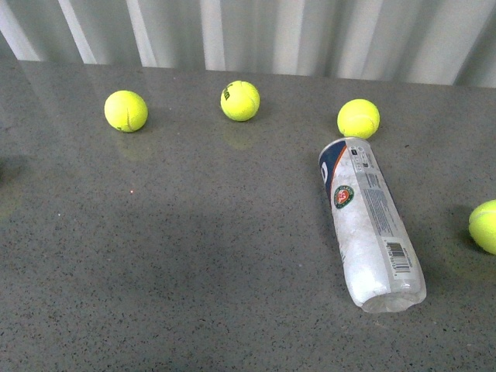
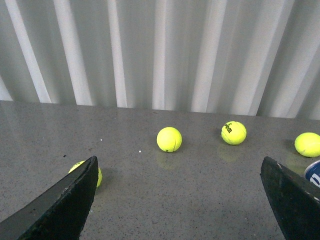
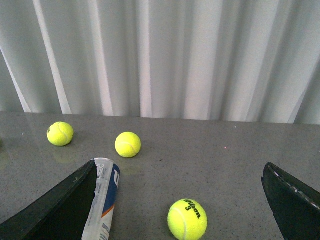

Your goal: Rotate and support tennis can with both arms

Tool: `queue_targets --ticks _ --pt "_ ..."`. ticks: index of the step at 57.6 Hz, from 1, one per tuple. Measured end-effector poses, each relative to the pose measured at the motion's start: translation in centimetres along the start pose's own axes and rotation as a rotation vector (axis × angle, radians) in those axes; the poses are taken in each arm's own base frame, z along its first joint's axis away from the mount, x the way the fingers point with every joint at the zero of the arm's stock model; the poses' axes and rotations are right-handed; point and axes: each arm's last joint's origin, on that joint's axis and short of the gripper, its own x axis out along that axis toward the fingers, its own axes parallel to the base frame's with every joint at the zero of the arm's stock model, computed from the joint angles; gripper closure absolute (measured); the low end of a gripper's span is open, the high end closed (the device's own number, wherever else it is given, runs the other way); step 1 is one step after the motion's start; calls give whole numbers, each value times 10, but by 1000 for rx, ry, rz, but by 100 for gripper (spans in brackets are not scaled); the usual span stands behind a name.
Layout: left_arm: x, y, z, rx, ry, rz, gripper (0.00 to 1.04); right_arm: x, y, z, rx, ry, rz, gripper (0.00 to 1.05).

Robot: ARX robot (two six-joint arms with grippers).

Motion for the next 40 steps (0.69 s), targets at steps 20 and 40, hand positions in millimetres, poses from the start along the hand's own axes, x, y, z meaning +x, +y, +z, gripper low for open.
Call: queue_targets --ticks 20,40 --pt "0 0 0 0 0 0 7 0 0 0 0 0 0 7" --pt "0 0 0 0 0 0 7 0 0 0 0 0 0 7"
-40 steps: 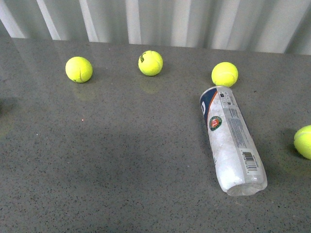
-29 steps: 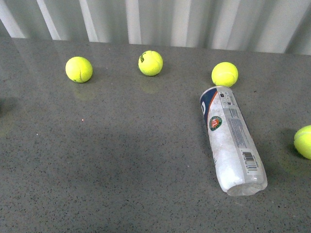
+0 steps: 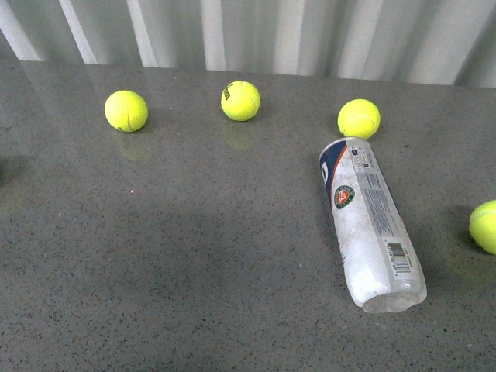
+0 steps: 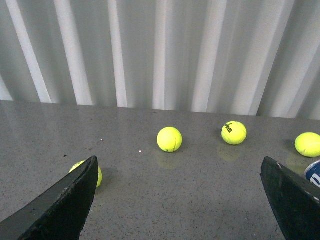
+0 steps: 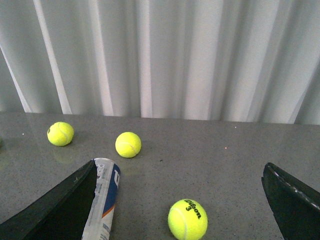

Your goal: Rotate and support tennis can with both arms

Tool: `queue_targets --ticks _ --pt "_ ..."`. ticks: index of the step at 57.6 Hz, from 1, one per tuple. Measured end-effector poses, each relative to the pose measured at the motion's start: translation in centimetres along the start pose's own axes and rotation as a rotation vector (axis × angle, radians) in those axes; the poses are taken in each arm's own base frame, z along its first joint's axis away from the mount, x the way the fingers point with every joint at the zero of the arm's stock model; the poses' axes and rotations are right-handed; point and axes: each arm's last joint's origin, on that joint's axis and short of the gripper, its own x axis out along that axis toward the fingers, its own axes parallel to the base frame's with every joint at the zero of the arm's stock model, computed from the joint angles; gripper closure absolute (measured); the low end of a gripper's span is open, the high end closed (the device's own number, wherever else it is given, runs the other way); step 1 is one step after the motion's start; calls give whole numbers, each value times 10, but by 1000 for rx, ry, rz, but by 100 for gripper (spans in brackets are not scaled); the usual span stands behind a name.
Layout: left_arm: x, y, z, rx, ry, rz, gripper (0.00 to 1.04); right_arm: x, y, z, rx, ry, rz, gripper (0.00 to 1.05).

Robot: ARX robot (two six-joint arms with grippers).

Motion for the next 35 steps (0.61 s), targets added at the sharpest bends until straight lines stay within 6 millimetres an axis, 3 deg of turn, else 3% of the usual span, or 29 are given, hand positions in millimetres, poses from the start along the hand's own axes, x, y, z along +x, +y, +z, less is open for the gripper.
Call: queue_targets --ticks 18,23,27,31,35 --pt "0 0 0 0 0 0 7 0 0 0 0 0 -1 7" --pt "0 0 0 0 0 0 7 2 -2 5 58 184 -185 7" --pt "0 0 0 0 0 0 7 16 -9 25 79 223 -342 7" --pt "0 0 0 0 0 0 7 34 -16 49 120 178 -383 7" --pt "0 0 0 0 0 0 7 66 -27 77 173 141 -391 7"
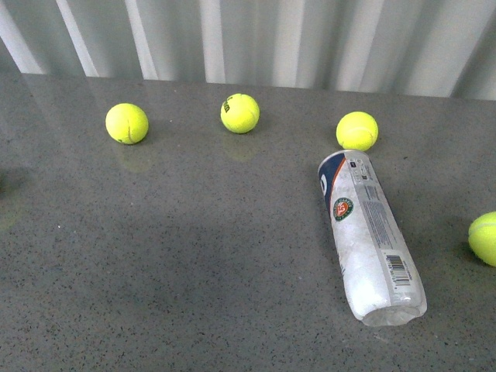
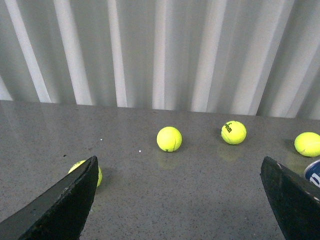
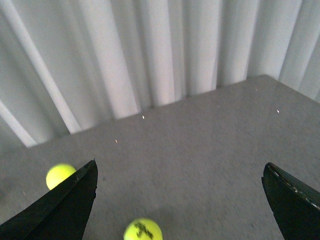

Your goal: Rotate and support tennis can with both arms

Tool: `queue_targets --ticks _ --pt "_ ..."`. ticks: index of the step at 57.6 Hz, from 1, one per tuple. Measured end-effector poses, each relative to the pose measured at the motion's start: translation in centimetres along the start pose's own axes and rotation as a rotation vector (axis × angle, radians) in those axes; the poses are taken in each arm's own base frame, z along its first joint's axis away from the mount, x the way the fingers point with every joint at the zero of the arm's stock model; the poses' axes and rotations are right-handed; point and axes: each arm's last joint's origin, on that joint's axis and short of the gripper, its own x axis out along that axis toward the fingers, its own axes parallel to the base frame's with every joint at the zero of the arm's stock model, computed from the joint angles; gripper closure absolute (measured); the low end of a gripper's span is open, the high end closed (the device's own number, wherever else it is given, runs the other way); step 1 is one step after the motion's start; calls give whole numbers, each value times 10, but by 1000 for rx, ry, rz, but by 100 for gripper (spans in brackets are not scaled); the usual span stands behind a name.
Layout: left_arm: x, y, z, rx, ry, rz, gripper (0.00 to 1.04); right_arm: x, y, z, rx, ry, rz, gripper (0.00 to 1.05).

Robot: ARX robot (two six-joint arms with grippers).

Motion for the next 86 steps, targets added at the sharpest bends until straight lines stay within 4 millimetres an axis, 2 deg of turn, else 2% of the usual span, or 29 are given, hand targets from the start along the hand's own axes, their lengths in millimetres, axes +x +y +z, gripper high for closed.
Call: queue_targets --ticks 3,8,13,17,20,26,32,35,44,62,86 --pt "0 0 0 0 0 0 7 22 5 13 32 39 -4 7" --pt "0 0 0 0 0 0 7 64 17 19 60 187 2 7" --pt "0 0 0 0 -1 0 7 110 37 2 60 413 34 7" --pt "0 0 0 0 0 0 7 129 54 -15 23 550 57 7" --pt "0 0 0 0 0 0 7 141 76 -35 -28 675 114 7" --pt "0 0 0 0 0 0 7 140 107 -58 -138 802 226 7" --pt "0 0 0 0 0 0 7 131 131 -80 -262 879 328 7" --pt "0 0 0 0 0 0 7 129 136 -88 -306 898 352 7" --pt "0 0 0 0 0 0 7 133 138 -107 -382 923 385 7" --pt "0 0 0 0 0 0 7 139 146 -132 -366 949 483 7" --pt "0 0 0 0 0 0 7 148 150 -165 -372 983 483 7"
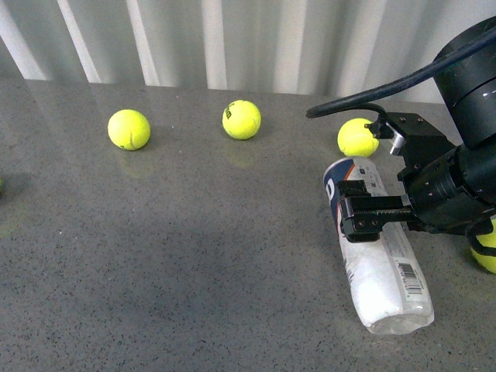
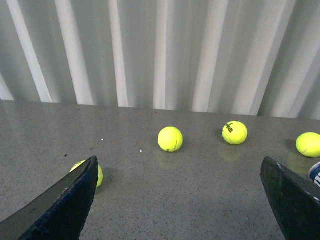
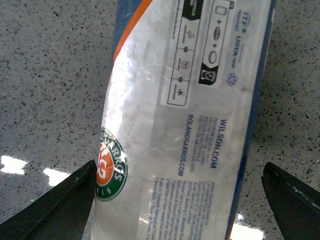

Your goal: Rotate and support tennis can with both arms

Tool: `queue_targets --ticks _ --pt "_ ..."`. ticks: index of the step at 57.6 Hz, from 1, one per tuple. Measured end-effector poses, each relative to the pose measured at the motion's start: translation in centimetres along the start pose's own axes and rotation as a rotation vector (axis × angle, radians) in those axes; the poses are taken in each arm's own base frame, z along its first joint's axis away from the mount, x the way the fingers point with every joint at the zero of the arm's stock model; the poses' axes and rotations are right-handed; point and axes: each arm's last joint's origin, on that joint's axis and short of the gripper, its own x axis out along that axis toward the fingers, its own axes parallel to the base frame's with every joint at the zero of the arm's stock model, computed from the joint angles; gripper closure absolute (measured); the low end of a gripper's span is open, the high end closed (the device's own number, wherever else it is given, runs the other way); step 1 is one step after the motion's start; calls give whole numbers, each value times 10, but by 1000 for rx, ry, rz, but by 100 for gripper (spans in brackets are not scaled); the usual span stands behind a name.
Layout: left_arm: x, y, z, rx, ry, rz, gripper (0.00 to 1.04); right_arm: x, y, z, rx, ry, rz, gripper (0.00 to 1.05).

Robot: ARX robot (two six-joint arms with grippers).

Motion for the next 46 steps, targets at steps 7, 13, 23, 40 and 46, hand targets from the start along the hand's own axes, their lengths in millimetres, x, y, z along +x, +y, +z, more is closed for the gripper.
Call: queue_targets --ticks 7,13,23,40,46 --pt "0 0 0 0 0 0 7 4 -2 -1 10 2 -13 7" --pt "0 0 0 0 0 0 7 4 -2 -1 10 0 -28 15" --pt "0 0 0 0 0 0 7 5 -1 -1 -1 -3 -35 43" --pt "0 0 0 0 0 0 7 3 3 0 -16 -1 -36 70" --pt "0 0 0 0 0 0 7 0 5 1 -24 -7 -35 76"
